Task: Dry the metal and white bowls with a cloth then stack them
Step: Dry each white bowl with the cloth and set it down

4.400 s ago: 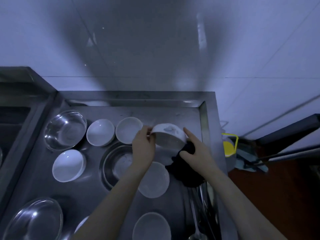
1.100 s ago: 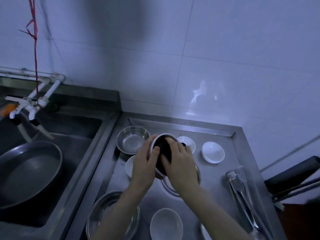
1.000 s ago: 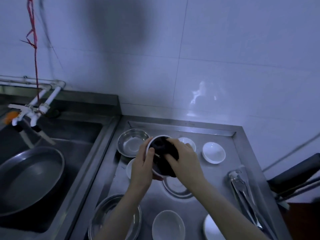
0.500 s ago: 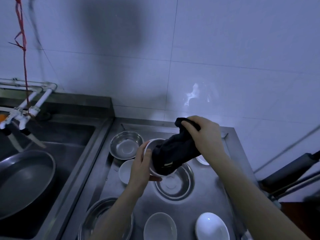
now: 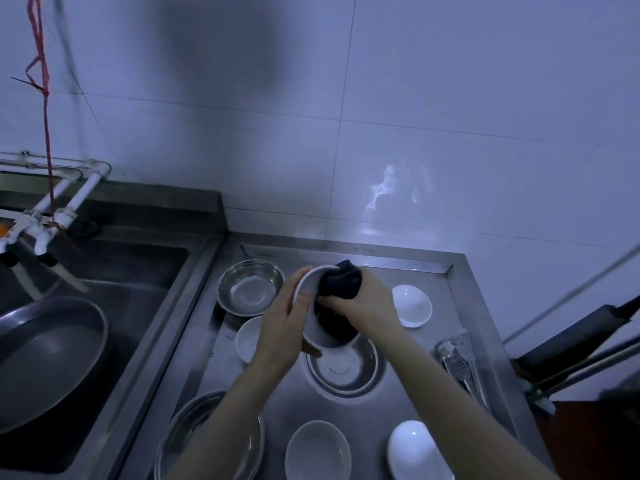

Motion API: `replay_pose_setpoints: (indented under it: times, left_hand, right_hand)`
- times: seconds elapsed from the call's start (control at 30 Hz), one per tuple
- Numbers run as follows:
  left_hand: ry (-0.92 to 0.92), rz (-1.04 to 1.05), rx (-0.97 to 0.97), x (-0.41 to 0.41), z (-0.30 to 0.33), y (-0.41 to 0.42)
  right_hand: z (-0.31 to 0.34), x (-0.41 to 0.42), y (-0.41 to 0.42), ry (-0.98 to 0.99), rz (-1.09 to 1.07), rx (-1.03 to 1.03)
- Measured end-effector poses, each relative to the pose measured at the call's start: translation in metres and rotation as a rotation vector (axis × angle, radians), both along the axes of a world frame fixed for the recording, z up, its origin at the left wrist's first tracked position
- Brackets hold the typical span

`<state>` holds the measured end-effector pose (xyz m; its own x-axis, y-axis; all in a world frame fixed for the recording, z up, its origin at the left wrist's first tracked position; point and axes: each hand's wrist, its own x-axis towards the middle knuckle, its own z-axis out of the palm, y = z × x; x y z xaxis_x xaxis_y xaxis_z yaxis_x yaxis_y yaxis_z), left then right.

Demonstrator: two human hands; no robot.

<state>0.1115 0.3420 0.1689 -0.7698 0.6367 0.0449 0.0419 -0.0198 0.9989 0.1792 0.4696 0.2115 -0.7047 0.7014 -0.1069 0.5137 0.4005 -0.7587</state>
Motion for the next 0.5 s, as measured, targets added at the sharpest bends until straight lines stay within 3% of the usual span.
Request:
replay_pose_setpoints:
  times: [0.07, 0.13, 0.2, 0.27, 0.37, 0.43, 0.5]
  left_hand:
    - [0.08, -0.087, -0.065, -0.009, -0.001, -0.006]
    - [0.09, -0.032, -0.031, -0.011, -0.001, -0.006]
    - [0.07, 0.128, 0.032, -0.009, -0.001, 0.001]
    - [0.051, 0.273, 0.035, -0.008, 0.001, 0.009]
    - [0.06, 0.352, 0.001, -0.005, 0.003, 0.01]
    - [0.044, 0.262, -0.018, -0.003, -0.002, 0.004]
    - [0.032, 0.115, -0.066, -0.001, -0.008, -0.003]
  right_hand:
    - [0.008, -0.006, 0.009, -0.146, 0.231, 0.257]
    - [0.009, -0.011, 0.009, -0.165, 0.277, 0.347]
    - [0.004, -0.011, -0.004, -0.041, 0.094, 0.242]
    - [-0.009, -0.01, -0.023, 0.125, -0.119, -0.015]
    - [-0.025, -0.006, -0.037, 0.183, -0.193, -0.344]
    - [-0.026, -0.004, -0.026, 0.136, -0.152, -0.353]
    - [-0.022, 0.0, -0.013, 0.035, -0.056, -0.14]
